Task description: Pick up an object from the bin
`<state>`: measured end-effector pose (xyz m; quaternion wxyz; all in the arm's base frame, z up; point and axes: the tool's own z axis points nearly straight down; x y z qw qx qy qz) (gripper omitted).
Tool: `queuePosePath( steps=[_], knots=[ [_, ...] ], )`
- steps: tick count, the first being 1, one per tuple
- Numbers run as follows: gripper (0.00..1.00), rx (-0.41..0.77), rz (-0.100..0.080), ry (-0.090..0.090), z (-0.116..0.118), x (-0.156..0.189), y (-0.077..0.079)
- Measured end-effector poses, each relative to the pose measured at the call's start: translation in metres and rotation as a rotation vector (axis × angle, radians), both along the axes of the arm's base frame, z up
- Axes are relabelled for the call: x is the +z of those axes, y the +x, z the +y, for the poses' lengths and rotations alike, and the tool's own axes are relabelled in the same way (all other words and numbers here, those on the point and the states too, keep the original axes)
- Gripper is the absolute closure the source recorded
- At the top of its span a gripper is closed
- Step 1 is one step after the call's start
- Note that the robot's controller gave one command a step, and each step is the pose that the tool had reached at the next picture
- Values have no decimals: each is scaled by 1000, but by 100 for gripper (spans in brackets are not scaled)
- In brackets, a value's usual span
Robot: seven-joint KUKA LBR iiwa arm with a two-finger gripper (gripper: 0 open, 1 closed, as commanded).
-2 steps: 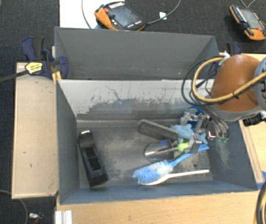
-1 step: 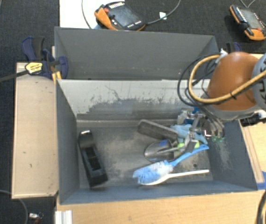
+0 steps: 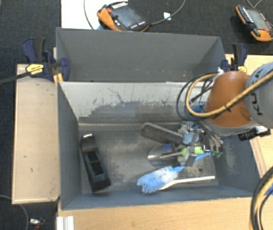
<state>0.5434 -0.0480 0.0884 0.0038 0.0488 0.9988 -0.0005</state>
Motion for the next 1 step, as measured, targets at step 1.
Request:
queuePosePath(
  steps=[1],
  knots=[
    [100, 25, -22, 1, 34, 18, 14]
  ],
)
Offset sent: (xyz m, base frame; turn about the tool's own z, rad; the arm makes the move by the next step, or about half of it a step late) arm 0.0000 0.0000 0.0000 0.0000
